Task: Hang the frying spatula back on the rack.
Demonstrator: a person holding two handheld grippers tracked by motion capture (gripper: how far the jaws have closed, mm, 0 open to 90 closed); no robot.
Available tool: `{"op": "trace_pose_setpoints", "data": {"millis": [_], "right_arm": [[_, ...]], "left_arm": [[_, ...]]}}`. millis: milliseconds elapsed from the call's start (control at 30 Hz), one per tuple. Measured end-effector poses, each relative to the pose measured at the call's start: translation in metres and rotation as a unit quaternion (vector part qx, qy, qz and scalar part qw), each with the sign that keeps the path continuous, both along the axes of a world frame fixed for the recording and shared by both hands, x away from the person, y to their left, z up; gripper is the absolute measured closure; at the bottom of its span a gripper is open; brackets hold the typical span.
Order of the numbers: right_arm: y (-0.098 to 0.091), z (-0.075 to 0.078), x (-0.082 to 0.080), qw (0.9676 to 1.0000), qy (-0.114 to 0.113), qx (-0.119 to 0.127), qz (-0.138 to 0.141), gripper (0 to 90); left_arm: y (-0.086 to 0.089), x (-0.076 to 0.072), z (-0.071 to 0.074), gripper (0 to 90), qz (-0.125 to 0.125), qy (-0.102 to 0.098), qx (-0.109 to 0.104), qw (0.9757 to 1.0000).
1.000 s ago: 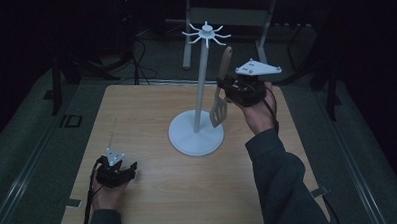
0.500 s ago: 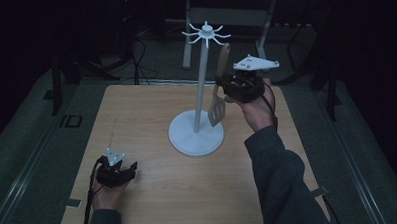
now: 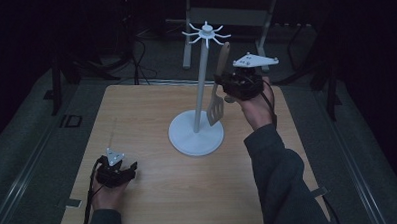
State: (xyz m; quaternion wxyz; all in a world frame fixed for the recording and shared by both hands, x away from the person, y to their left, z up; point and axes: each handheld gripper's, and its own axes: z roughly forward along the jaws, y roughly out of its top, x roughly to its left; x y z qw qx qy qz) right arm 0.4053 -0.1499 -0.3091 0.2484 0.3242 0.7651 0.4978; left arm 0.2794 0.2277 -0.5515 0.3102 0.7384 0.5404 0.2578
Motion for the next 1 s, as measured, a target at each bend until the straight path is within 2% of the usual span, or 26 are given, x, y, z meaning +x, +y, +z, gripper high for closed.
{"op": "trace_pose_setpoints", "data": {"millis": [700, 1000], "right_arm": [[0.014, 0.002, 0.009, 0.9999, 0.014, -0.004, 0.007, 75.1], [0.019, 0.000, 0.013, 0.9999, 0.014, -0.009, 0.000, 74.8]], "left_arm": [[0.000, 0.000, 0.000, 38.5, 0.000, -0.001, -0.001, 1.0000], [0.000, 0.000, 0.001, 38.4, 0.001, -0.002, -0.001, 1.0000]]}}
